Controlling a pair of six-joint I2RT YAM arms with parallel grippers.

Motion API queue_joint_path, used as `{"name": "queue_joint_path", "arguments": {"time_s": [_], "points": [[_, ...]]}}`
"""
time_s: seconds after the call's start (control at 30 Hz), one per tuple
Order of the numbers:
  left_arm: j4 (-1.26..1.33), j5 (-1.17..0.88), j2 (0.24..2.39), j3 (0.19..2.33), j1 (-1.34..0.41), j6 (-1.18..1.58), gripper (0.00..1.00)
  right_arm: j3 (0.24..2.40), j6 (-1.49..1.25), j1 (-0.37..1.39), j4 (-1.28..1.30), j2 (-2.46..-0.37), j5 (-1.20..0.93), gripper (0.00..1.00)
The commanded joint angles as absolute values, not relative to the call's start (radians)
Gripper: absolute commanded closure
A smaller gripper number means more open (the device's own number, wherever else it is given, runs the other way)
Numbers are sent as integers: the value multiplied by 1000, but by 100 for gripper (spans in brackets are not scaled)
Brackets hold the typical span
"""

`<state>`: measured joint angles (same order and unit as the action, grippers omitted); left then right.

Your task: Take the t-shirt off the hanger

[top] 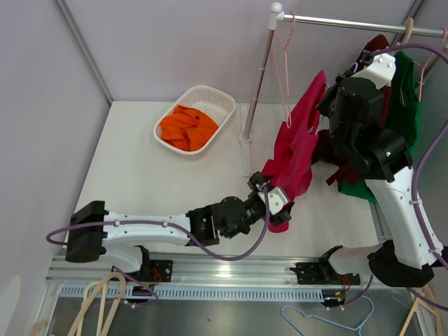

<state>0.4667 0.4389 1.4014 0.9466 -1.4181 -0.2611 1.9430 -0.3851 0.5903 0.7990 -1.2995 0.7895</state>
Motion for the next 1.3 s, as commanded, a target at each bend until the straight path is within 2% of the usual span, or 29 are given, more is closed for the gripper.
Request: {"name": "queue_joint_path", "arguments": {"time_s": [0.0,0.07,0.1,0.17,0.2,0.23,0.27,0.53,0.67,0.8,1.1,1.2,1.27], "points": [[454,439,1425,1073,-1393,-228,7,1954,-393,600,735,-1287,793,100],[407,451,1430,1124,-1397,-230,23,1953,-384,600,736,-1293,801,100],[358,456,1424,1149,-1400,-226,42,1950,-380,600,741,-1299,807,100],[338,454,1407,1161,-1417,-221,64,1942,-374,600,738,-1301,828,100],[339,453,1399,1152,-1423,-222,87,1931,-370,600,729,-1299,834,100],[341,453,1379,1144,-1442,-225,96,1925,-365,598,723,-1299,845,100],[339,459,1371,1138,-1453,-227,99,1922,-354,598,710,-1299,850,100],[360,575,1276,1026,-1650,-252,99,2000,-253,586,695,-1379,930,100],[362,658,1253,959,-1741,-239,99,2006,-282,456,713,-1397,844,100],[347,655,1247,896,-1802,-112,99,2006,-302,376,713,-1414,741,100],[365,692,1313,894,-1851,-103,99,2003,-310,357,735,-1447,715,100],[412,712,1344,910,-1839,-150,99,2011,-351,359,767,-1437,645,100],[373,675,1368,931,-1771,-114,99,2023,-379,365,804,-1413,553,100]]}}
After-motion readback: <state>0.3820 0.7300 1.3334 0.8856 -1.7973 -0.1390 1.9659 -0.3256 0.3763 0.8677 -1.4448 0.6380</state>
